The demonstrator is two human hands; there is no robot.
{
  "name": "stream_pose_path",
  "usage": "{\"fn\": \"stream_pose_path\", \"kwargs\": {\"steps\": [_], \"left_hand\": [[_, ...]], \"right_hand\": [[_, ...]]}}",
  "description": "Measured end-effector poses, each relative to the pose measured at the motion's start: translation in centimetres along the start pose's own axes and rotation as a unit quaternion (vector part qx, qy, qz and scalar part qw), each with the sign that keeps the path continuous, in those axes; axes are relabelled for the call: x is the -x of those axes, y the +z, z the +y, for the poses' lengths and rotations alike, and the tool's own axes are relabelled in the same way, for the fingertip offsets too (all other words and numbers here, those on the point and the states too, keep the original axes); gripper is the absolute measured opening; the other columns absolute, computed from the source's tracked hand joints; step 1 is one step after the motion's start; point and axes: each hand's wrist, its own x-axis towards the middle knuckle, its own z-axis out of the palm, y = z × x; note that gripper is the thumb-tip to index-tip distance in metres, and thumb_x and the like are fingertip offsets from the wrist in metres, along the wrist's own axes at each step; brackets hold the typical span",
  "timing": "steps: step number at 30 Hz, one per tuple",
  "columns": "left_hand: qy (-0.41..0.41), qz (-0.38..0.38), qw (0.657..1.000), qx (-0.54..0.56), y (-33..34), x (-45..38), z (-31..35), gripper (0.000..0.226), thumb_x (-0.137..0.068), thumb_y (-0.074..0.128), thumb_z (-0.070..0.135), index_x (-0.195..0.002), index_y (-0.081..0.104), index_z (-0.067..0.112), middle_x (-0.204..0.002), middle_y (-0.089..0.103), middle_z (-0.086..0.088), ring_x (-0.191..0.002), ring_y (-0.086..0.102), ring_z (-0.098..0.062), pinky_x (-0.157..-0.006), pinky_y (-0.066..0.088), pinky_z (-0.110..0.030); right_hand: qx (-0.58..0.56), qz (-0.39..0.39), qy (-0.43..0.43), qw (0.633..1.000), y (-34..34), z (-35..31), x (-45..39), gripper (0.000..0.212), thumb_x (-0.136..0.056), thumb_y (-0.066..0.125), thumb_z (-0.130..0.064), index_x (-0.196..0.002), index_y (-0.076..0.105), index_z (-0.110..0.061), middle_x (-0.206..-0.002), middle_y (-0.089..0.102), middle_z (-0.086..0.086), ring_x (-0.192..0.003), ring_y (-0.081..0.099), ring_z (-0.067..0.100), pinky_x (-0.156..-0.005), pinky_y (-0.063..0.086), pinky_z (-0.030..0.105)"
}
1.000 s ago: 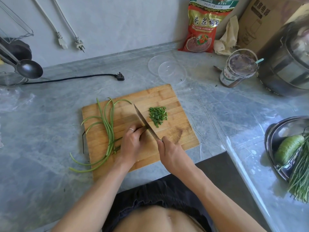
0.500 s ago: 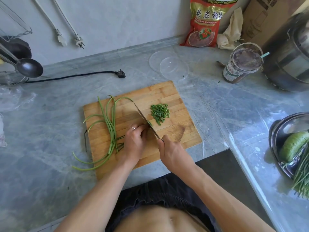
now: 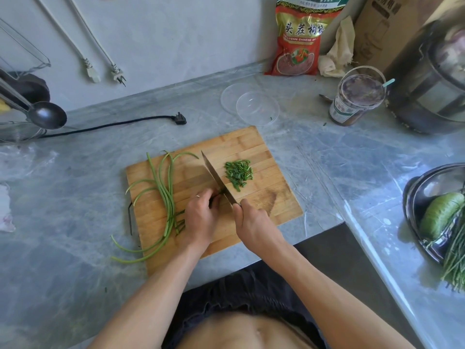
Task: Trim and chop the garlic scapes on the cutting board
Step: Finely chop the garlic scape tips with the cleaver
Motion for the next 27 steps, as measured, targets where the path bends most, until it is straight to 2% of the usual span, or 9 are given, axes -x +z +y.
{"fn": "stream_pose_path", "kwargs": {"steps": [2,7,12,14,18,20,24,27], "left_hand": [[0.026,-0.001,1.000,-0.005,-0.3,0.3,0.0,0.006,-0.089,0.067,0.005,-0.086,0.068,0.010,-0.078,0.068,0.000,-0.076,0.057,-0.019,-0.063,0.046,-0.034],[0.068,-0.020,0.997,-0.013,-0.9,0.5,-0.4,0.025,-0.085,0.066,-0.006,-0.105,0.073,0.007,-0.092,0.074,-0.002,-0.091,0.061,-0.020,-0.077,0.046,-0.021],[0.039,-0.012,0.999,0.024,-0.7,0.0,-0.1,0.024,-0.086,0.068,-0.006,-0.104,0.076,0.008,-0.092,0.074,-0.002,-0.090,0.064,-0.018,-0.080,0.040,-0.012],[0.020,-0.001,0.999,0.044,-0.2,-0.2,0.5,0.022,-0.086,0.068,-0.004,-0.101,0.077,0.009,-0.093,0.075,-0.002,-0.088,0.066,-0.016,-0.079,0.042,-0.013],[-0.007,0.021,0.998,0.064,0.2,-0.6,1.2,0.018,-0.086,0.068,-0.003,-0.098,0.076,0.008,-0.092,0.076,-0.001,-0.083,0.067,-0.014,-0.075,0.039,-0.003],[0.001,0.019,0.997,0.071,0.1,-0.6,1.2,0.018,-0.087,0.067,-0.004,-0.097,0.075,0.008,-0.088,0.076,0.000,-0.076,0.067,-0.011,-0.069,0.042,-0.006],[0.007,0.021,0.999,0.046,0.5,-0.5,1.0,0.020,-0.086,0.065,-0.004,-0.095,0.075,0.011,-0.083,0.074,0.001,-0.073,0.066,-0.018,-0.063,0.048,-0.025],[-0.005,0.030,0.999,0.039,0.8,-0.5,1.1,0.019,-0.084,0.066,-0.005,-0.092,0.074,0.011,-0.081,0.073,0.001,-0.073,0.065,-0.021,-0.063,0.047,-0.026]], "right_hand": [[-0.011,-0.001,0.006,1.000,-0.1,0.5,0.3,0.037,-0.104,0.026,-0.045,-0.081,0.038,-0.018,-0.063,0.051,0.006,-0.050,0.045,0.023,-0.047,0.034,0.033],[-0.029,0.023,0.012,0.999,-1.1,1.1,-0.4,0.038,-0.103,0.027,-0.044,-0.077,0.038,-0.019,-0.063,0.053,0.007,-0.052,0.047,0.024,-0.051,0.038,0.038],[-0.031,0.023,0.001,0.999,-1.8,1.4,-0.6,0.039,-0.102,0.027,-0.043,-0.073,0.037,-0.019,-0.061,0.046,0.004,-0.052,0.040,0.021,-0.049,0.032,0.033],[-0.034,0.027,-0.015,0.999,-1.9,1.3,-0.4,0.038,-0.102,0.029,-0.041,-0.071,0.035,-0.019,-0.058,0.041,0.003,-0.049,0.034,0.020,-0.049,0.031,0.034],[-0.024,0.023,-0.029,0.999,-1.8,1.4,0.1,0.038,-0.102,0.031,-0.039,-0.069,0.033,-0.020,-0.055,0.038,0.001,-0.047,0.031,0.018,-0.048,0.028,0.031],[-0.019,0.023,-0.031,0.999,-1.7,1.6,0.3,0.038,-0.103,0.032,-0.037,-0.068,0.032,-0.020,-0.053,0.037,0.000,-0.046,0.030,0.018,-0.046,0.025,0.029],[-0.002,0.016,-0.036,0.999,-1.3,1.9,0.6,0.039,-0.102,0.031,-0.042,-0.069,0.032,-0.022,-0.054,0.039,0.001,-0.046,0.032,0.018,-0.047,0.028,0.030],[-0.001,0.014,-0.030,0.999,-1.2,1.9,0.6,0.039,-0.102,0.030,-0.045,-0.069,0.032,-0.023,-0.056,0.041,0.002,-0.046,0.033,0.019,-0.047,0.031,0.033]]}}
